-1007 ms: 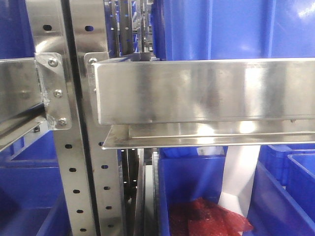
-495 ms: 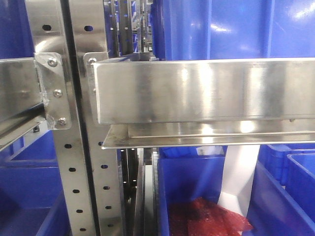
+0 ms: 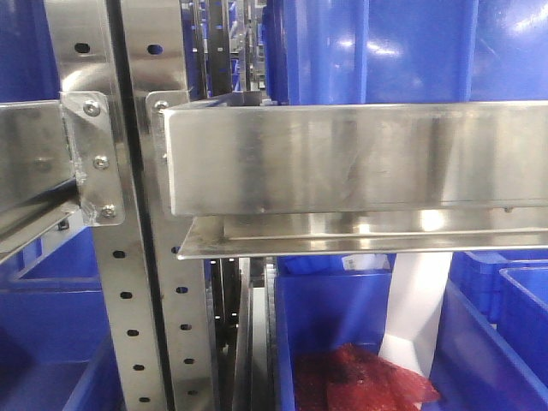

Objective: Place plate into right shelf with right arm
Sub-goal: 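Lower the plate into the blue bin and open the right gripper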

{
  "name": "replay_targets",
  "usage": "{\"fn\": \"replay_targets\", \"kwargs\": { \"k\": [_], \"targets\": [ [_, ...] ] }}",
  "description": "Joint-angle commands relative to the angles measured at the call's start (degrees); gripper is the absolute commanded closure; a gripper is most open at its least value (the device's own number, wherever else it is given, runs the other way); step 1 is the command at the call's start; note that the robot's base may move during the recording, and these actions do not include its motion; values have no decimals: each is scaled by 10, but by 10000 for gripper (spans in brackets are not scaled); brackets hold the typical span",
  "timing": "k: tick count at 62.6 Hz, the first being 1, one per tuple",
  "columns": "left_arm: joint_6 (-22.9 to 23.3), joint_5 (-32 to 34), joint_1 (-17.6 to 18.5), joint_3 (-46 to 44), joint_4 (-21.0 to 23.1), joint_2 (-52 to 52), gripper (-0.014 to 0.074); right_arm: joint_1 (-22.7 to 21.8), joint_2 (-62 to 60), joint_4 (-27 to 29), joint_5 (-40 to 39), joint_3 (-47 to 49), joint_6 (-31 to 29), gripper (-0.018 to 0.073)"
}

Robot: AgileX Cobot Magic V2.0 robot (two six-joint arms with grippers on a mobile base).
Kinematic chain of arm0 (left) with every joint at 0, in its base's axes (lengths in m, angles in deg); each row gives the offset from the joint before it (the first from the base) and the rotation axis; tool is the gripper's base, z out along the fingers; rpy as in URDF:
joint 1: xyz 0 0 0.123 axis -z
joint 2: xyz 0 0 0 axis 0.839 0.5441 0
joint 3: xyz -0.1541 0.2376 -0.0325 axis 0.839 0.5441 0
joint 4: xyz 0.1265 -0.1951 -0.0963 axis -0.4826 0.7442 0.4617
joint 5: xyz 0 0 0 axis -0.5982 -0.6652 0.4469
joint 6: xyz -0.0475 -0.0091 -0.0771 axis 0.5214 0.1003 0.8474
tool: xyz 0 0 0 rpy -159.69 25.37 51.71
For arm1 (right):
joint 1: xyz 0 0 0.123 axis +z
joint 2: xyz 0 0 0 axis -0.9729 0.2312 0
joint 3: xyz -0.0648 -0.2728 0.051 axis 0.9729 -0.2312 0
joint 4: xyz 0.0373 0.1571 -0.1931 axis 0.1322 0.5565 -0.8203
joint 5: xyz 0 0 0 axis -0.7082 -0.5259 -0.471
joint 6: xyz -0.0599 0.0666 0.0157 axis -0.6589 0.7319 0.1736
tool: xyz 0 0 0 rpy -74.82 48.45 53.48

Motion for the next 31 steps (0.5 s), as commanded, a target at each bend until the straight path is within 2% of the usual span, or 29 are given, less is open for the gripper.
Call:
{"fn": "replay_targets", "kwargs": {
  "k": [1, 14, 20, 26, 31],
  "targets": [
    [2, 49, 4, 5, 3, -3, 643, -29, 45, 3, -98, 38, 0, 489],
    [2, 49, 4, 5, 3, -3, 643, -37, 131, 3, -173, 44, -2, 487],
    [2, 49, 4, 5, 3, -3, 643, -37, 162, 3, -182, 44, -2, 451],
    [2, 49, 4, 5, 3, -3, 643, -37, 188, 3, -179, 48, -2, 340],
    [2, 49, 4, 5, 3, -3, 643, -37, 201, 3, -173, 50, -2, 190]
  ]
}}
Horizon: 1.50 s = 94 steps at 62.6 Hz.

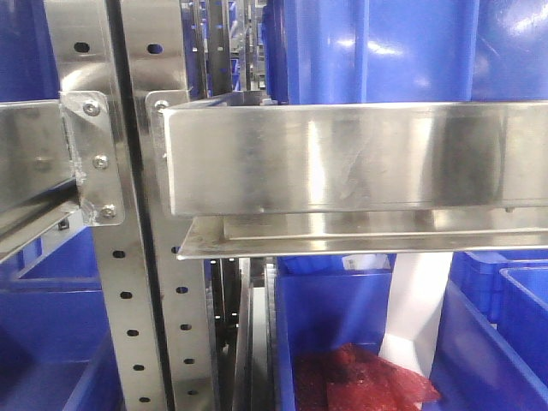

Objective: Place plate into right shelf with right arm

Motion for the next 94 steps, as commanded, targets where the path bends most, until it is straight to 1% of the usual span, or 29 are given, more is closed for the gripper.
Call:
{"fn": "replay_targets", "kwargs": {
  "k": [1, 6, 10, 15, 27, 36, 41, 45, 56, 59, 60, 61, 64, 75, 94],
  "targets": [
    [2, 49, 4, 5, 3, -3, 643, -4, 5, 3, -56, 26, -2, 160],
    [2, 49, 4, 5, 3, -3, 643, -4, 11, 3, -48, 26, -2, -8],
    [2, 49, 4, 5, 3, -3, 643, -4, 13, 3, -41, 26, -2, -90],
    [2, 49, 4, 5, 3, -3, 643, -4, 10, 3, -42, 27, -2, -67],
    [2, 49, 4, 5, 3, -3, 643, -4, -30, 3, -25, 29, -2, -65],
    [2, 49, 4, 5, 3, -3, 643, -4, -92, 3, 53, 29, -2, -59],
    [2, 49, 4, 5, 3, -3, 643, -4, -132, 3, 110, 29, -2, -15],
    [2, 49, 4, 5, 3, -3, 643, -4, -161, 3, 162, 29, -2, 57],
    [2, 49, 4, 5, 3, -3, 643, -4, -221, -5, 269, 29, -2, 373],
    [2, 49, 4, 5, 3, -3, 643, -4, -232, -5, 293, 29, -2, 484],
    [2, 49, 4, 5, 3, -3, 643, -4, -235, -5, 301, 29, -2, 508],
    [2, 49, 4, 5, 3, -3, 643, -4, -238, -5, 305, 29, -2, 517],
    [2, 49, 4, 5, 3, -3, 643, -4, -244, -5, 318, 29, -2, 501],
    [2, 49, 4, 5, 3, -3, 643, -4, -247, -5, 347, 29, -2, 503],
    [2, 49, 4, 5, 3, -3, 643, -4, -247, -5, 351, 29, -2, 503]
  ]
}}
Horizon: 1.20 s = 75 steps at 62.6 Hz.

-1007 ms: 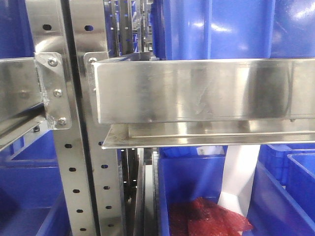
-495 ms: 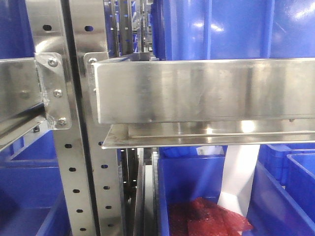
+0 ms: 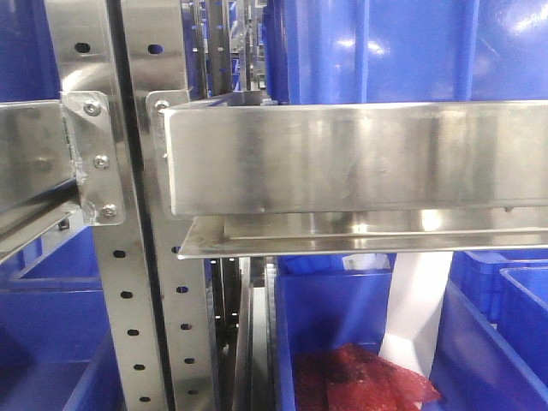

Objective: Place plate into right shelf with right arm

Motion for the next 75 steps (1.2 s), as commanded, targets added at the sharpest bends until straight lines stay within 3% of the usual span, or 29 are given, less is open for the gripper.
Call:
{"fn": "replay_targets", "kwargs": {
  "k": [1, 19, 28, 39, 50, 75],
  "targets": [
    [2, 49, 4, 5, 3, -3, 643, -4, 0, -2, -46, 19, -2, 503],
    [2, 49, 4, 5, 3, -3, 643, -4, -7, -2, -74, -26, -2, 503],
    [2, 49, 4, 5, 3, -3, 643, -20, -52, -7, -176, -105, -2, 503],
    [2, 49, 4, 5, 3, -3, 643, -76, -155, -9, -336, -246, -2, 503],
    [2, 49, 4, 5, 3, -3, 643, -93, -245, -11, -429, -380, -2, 503],
    [2, 49, 4, 5, 3, -3, 643, -93, -361, -39, -459, -556, 0, 503]
  ]
}}
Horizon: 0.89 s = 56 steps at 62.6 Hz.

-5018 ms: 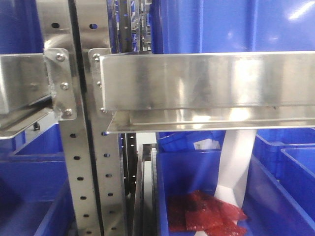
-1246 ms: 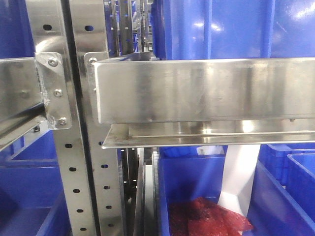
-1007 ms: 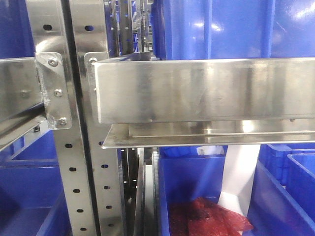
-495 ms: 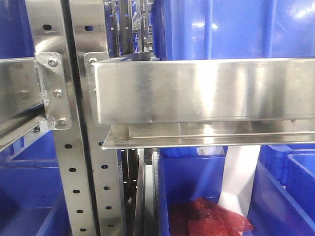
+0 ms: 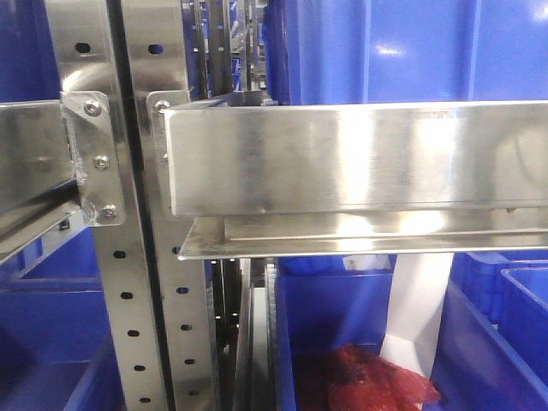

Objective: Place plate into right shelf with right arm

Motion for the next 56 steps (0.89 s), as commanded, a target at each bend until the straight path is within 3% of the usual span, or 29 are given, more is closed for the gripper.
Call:
{"fn": "replay_targets", "kwargs": {
  "k": [1, 15, 36, 56],
  "targets": [
    [2, 49, 4, 5, 3, -3, 643, -2, -16, -8, -74, -13, 0, 503],
    [2, 49, 4, 5, 3, -3, 643, 11, -38, -8, -120, -74, 20, 503],
    [2, 49, 4, 5, 3, -3, 643, 15, -38, -19, -38, -75, 19, 503],
    [2, 49, 4, 5, 3, -3, 643, 15, -38, -19, -24, -75, 19, 503]
  ]
}}
